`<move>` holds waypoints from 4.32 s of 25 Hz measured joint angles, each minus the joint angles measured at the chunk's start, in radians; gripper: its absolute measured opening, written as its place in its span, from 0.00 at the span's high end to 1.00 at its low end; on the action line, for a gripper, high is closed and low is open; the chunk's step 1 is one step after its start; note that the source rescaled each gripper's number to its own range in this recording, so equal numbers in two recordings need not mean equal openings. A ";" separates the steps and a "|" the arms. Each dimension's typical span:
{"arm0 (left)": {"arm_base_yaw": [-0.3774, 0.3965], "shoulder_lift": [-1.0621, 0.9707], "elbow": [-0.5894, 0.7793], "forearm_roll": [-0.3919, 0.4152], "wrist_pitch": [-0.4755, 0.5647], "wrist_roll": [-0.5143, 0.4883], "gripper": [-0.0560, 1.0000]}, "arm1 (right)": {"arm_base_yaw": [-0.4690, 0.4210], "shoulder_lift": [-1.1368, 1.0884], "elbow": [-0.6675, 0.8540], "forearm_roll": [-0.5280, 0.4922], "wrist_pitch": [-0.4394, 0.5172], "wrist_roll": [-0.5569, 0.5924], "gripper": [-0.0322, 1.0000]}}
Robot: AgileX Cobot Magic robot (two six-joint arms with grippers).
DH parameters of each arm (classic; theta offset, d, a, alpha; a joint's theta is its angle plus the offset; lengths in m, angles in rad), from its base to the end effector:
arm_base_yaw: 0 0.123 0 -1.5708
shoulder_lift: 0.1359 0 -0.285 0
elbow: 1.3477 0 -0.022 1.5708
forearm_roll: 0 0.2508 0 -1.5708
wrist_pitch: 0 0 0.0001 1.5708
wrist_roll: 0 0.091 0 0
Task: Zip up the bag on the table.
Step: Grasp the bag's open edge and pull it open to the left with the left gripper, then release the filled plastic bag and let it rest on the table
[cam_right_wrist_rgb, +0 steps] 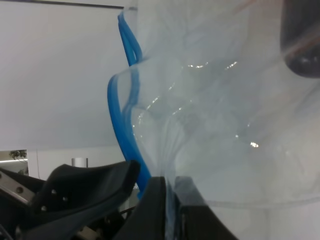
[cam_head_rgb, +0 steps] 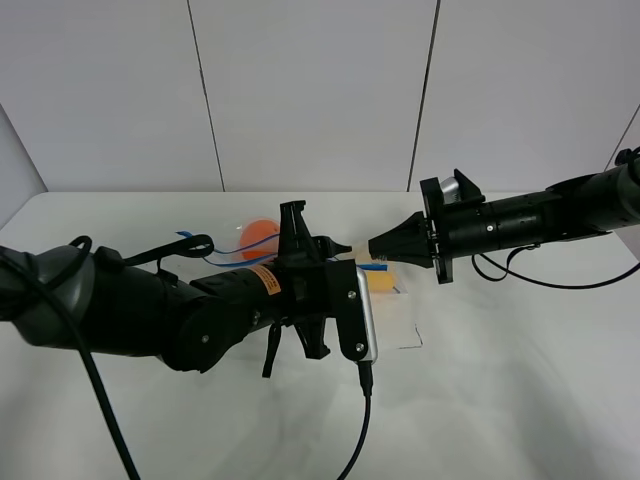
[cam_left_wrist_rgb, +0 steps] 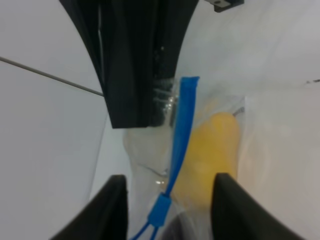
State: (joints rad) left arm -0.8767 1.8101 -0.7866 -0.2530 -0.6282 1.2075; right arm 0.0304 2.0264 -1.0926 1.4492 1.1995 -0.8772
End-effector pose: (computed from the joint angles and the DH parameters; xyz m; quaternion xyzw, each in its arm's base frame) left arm 0.2381 -0.2652 0.1705 0.6278 0.5129 0.0960 0.5776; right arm 0.3529 0.0950 0.1548 0.0218 0.8203 0.5681 0.0627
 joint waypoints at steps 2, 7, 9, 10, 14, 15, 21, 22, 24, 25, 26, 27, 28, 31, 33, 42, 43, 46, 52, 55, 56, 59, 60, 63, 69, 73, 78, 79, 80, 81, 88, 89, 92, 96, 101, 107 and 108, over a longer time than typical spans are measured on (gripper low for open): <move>0.000 0.000 0.000 0.000 -0.001 0.000 0.58 | 0.000 0.000 0.000 -0.001 0.000 0.000 0.97; 0.000 0.000 0.000 0.000 -0.002 -0.006 0.76 | 0.000 0.000 0.000 -0.002 0.000 0.000 0.97; 0.000 0.000 0.000 0.000 -0.002 -0.015 0.80 | 0.000 0.000 0.000 -0.002 0.000 0.000 0.97; 0.000 0.000 0.000 0.000 -0.002 -0.017 0.82 | 0.000 0.000 0.000 -0.002 0.000 0.000 0.97; 0.000 0.000 0.000 0.001 -0.002 -0.019 0.95 | 0.000 0.000 0.000 -0.002 -0.001 0.000 0.97; 0.000 0.000 0.000 0.001 -0.002 -0.019 0.95 | 0.000 0.000 0.000 -0.002 -0.001 0.000 0.97; 0.000 0.000 0.000 0.002 -0.002 -0.019 0.95 | 0.000 0.000 0.000 -0.002 -0.001 0.000 0.97; 0.000 0.000 0.000 0.002 -0.002 -0.018 0.95 | 0.000 0.000 0.000 -0.002 -0.001 0.000 0.97; 0.002 -0.001 0.000 -0.006 -0.002 -0.006 0.95 | 0.000 0.000 0.000 -0.002 -0.001 0.000 0.97; 0.004 -0.002 0.000 -0.017 -0.002 0.002 0.95 | 0.000 0.000 0.000 0.000 -0.001 0.000 0.97; 0.007 -0.009 0.001 -0.032 -0.001 0.009 0.95 | 0.000 0.000 0.000 0.003 -0.001 0.000 0.97; 0.011 -0.017 0.002 -0.045 0.003 0.016 0.95 | 0.000 0.000 0.000 0.009 0.000 0.000 0.97; 0.014 -0.026 0.003 -0.061 0.006 0.031 0.95 | 0.000 0.000 0.000 0.016 0.003 0.001 0.97; 0.028 -0.052 0.019 -0.090 0.013 0.084 0.95 | 0.006 0.000 0.000 0.026 0.006 0.003 0.97; 0.044 -0.067 0.027 -0.104 0.025 0.106 0.95 | 0.007 0.000 0.000 0.026 0.007 0.003 0.97; 0.157 -0.122 0.077 -0.128 0.033 0.122 0.95 | 0.007 0.000 0.000 0.027 0.010 0.003 0.97; 0.169 -0.127 0.080 -0.128 0.037 0.123 0.95 | 0.007 0.000 -0.001 0.027 0.010 0.003 0.97; 0.215 -0.142 0.088 -0.128 0.045 0.123 0.95 | 0.007 0.000 -0.001 0.029 0.009 0.003 0.97; 0.315 -0.152 0.093 -0.126 0.052 0.132 0.95 | 0.007 0.000 -0.001 0.038 0.003 0.003 0.97; 0.360 -0.153 0.093 -0.126 0.052 0.133 0.95 | 0.007 0.000 -0.003 0.041 0.003 0.003 0.97; 0.373 -0.153 0.093 -0.125 0.052 0.133 0.95 | 0.007 0.000 -0.003 0.041 0.003 0.003 0.97; 0.421 -0.153 0.093 -0.121 0.058 0.134 0.95 | 0.008 0.000 -0.003 0.044 0.001 0.003 0.97; 0.434 -0.153 0.093 -0.117 0.060 0.134 0.95 | 0.009 0.000 -0.003 0.047 -0.001 0.003 0.97; 0.476 -0.153 0.093 -0.107 0.068 0.135 0.95 | 0.009 0.000 -0.003 0.052 -0.001 0.003 0.97; 0.549 -0.153 0.093 -0.108 0.067 0.137 0.95 | 0.009 0.000 -0.003 0.049 -0.001 0.003 0.97; 0.573 -0.153 0.093 -0.113 0.067 0.137 0.95 | 0.009 0.000 -0.003 0.046 -0.001 0.003 0.97; 0.575 -0.153 0.093 -0.115 0.062 0.137 0.95 | 0.009 0.000 -0.003 0.041 -0.001 0.003 0.97; 0.575 -0.153 0.093 -0.116 0.060 0.137 0.95 | 0.009 0.000 -0.003 0.040 -0.001 0.003 0.97; 0.575 -0.153 0.093 -0.117 0.058 0.137 0.95 | 0.009 0.000 -0.003 0.040 -0.001 0.003 0.97; 0.575 -0.153 0.094 -0.118 0.057 0.137 0.95 | 0.009 0.000 -0.003 0.038 -0.001 0.003 0.97; 0.588 -0.153 0.094 -0.139 0.038 0.117 0.66 | 0.007 0.000 -0.003 0.015 0.000 0.003 0.97; 0.590 -0.153 0.094 -0.141 0.032 0.111 0.55 | 0.006 0.000 -0.003 0.013 0.000 0.003 0.97; 0.592 -0.153 0.094 -0.150 0.028 0.107 0.29 | 0.003 0.000 -0.003 0.009 0.001 0.003 0.97; 0.599 -0.153 0.094 -0.191 0.028 0.106 0.20 | 0.003 0.000 -0.003 0.004 0.001 0.003 0.97; 0.673 -0.153 0.094 -0.214 0.028 0.088 0.19 | 0.003 0.000 -0.003 0.004 0.001 0.003 0.97; 0.743 -0.154 0.094 -0.219 0.059 -0.071 0.21 | 0.003 0.000 -0.003 0.002 0.002 0.003 0.97; 0.753 -0.154 0.094 -0.219 0.074 -0.092 0.21 | 0.003 0.000 -0.003 0.001 0.002 0.003 0.97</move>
State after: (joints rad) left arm -0.1239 1.6564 -0.6925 -0.4722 -0.5541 1.1156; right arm 0.0339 2.0259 -1.0957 1.4504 1.2015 -0.8738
